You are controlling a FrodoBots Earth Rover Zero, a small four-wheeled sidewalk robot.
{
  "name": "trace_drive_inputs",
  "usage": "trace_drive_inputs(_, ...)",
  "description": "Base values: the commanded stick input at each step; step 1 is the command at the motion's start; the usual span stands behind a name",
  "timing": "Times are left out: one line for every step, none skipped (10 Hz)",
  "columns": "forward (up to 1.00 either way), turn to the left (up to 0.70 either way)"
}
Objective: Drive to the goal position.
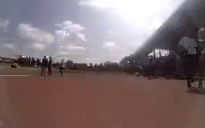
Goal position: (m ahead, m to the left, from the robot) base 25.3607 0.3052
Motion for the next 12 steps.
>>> trace_drive_inputs(0.7,-0.35)
trace_drive_inputs(0.7,-0.35)
trace_drive_inputs(0.7,-0.35)
trace_drive_inputs(0.7,-0.35)
trace_drive_inputs(0.7,-0.35)
trace_drive_inputs(0.7,-0.35)
trace_drive_inputs(0.7,-0.34)
trace_drive_inputs(0.7,-0.31)
trace_drive_inputs(0.7,-0.08)
trace_drive_inputs(0.7,0.0)
trace_drive_inputs(0.7,0.0)
trace_drive_inputs(0.7,0.0)
